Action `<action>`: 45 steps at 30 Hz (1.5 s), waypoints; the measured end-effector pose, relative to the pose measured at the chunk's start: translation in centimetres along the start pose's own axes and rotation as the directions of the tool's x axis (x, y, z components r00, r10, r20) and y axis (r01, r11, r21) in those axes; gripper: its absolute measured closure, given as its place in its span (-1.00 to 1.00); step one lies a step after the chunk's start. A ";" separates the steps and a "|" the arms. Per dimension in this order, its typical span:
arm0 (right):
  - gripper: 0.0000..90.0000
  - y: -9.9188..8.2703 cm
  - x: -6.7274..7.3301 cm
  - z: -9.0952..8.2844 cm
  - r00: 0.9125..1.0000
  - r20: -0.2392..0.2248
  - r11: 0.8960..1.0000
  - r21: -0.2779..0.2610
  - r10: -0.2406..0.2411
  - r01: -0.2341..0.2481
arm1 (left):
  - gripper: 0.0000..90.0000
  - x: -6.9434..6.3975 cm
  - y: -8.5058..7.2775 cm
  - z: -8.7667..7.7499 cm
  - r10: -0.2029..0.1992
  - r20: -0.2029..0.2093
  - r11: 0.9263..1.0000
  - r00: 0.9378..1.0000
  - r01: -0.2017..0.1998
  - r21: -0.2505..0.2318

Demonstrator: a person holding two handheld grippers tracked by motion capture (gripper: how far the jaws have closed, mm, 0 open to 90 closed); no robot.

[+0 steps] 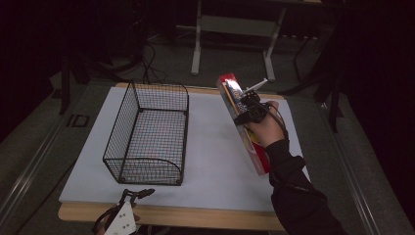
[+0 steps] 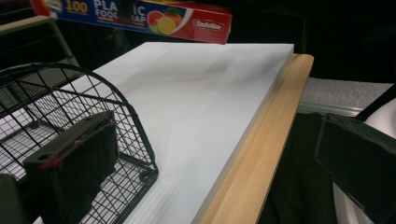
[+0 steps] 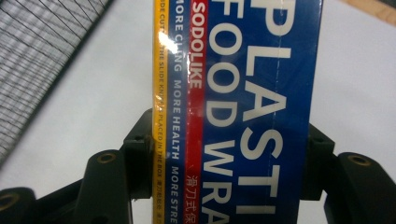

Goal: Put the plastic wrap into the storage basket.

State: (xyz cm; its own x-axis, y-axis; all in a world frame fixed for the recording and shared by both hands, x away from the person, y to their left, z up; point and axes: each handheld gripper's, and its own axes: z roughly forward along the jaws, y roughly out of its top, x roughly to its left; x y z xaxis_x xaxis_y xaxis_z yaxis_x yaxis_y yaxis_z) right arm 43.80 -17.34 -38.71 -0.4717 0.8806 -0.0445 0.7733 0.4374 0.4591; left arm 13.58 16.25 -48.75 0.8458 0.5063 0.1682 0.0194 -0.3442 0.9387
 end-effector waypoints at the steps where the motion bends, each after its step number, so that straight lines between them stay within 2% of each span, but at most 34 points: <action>1: -0.13 0.3 0.2 -0.1 1.000 0.000 1.000 -0.006 -0.001 0.001 | -1.00 0.0 0.0 0.0 0.000 0.000 1.000 1.000 0.000 -0.001; 23: -0.12 5.5 6.4 -2.6 0.998 -0.036 0.994 -0.096 -0.048 0.045 | -1.00 0.0 0.0 -0.1 0.002 0.003 1.000 1.000 -0.002 -0.008; 30: -0.12 6.9 8.6 -3.0 0.996 -0.052 0.988 -0.141 -0.074 0.066 | -1.00 0.0 0.0 -0.2 0.001 0.008 1.000 1.000 -0.001 -0.011; 36: -0.12 8.5 10.6 -3.1 0.993 -0.058 0.985 -0.143 -0.103 0.094 | -1.00 0.0 0.0 -0.2 0.002 0.007 1.000 1.000 -0.002 -0.009; 42: -0.12 9.9 12.7 -3.3 0.991 -0.075 0.979 -0.179 -0.107 0.093 | -1.00 -0.1 0.1 -0.3 0.005 0.007 1.000 1.000 -0.005 -0.011; 45: -0.12 10.4 14.1 -3.2 0.989 -0.103 0.975 -0.205 -0.109 0.086 | -1.00 -0.1 0.1 -0.2 0.006 0.007 1.000 1.000 -0.006 -0.010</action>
State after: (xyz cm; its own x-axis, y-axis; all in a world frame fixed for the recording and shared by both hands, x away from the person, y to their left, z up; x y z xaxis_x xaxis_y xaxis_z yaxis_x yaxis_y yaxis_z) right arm 43.84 -0.93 -31.73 -0.5944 0.8041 -0.0026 0.6263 0.4650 0.6258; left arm 13.38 16.36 -48.64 0.8497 0.4985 0.1721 0.0087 -0.3395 0.9406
